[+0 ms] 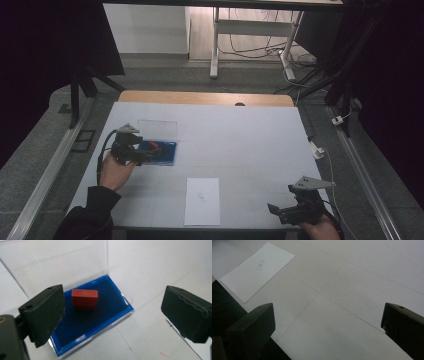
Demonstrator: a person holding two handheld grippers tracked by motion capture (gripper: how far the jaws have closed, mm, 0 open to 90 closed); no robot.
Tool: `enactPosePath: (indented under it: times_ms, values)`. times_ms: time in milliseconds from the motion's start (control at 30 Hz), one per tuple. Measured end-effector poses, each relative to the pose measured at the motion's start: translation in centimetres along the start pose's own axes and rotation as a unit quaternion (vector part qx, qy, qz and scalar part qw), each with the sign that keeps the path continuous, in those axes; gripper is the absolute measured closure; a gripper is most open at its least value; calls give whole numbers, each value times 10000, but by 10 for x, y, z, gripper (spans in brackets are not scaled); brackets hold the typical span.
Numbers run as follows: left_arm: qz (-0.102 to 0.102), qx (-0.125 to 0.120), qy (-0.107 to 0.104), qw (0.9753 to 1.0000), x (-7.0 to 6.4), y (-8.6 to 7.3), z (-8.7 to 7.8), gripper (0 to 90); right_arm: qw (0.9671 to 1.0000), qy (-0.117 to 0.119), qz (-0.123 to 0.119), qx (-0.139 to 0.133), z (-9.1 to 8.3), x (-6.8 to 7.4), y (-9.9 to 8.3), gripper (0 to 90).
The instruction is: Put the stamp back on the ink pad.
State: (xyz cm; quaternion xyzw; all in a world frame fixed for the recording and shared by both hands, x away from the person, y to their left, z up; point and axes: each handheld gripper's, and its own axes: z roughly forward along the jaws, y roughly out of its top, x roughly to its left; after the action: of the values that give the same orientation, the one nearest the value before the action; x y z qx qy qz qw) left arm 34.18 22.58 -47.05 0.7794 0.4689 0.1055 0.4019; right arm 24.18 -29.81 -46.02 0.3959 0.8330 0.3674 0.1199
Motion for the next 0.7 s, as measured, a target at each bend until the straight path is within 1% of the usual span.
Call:
enactPosePath:
  times_ms: [133, 233, 400, 533, 700]
  values:
    - [121, -62, -59, 9999, -4, -3, -4, 11, 10000, -7, 3, 11, 0, 0, 0, 0]
    - [155, -69, -126, 9998, -7, -6, -8, 0, 10000, -3, 8, 0, 0, 0, 0, 0]
    - [150, -93, -271, 9995, -12, -12, -16, 0, 10000, -13, 12, 7, 0, 0, 0, 0]
    - [110, -241, -450, 9986, -17, -17, -27, 0, 10000, -9, 21, 10, 0, -1, 0, 0]
    - [103, -326, -514, 9981, -24, -27, -41, 0, 10000, -11, 24, 14, 0, -1, 0, 0]
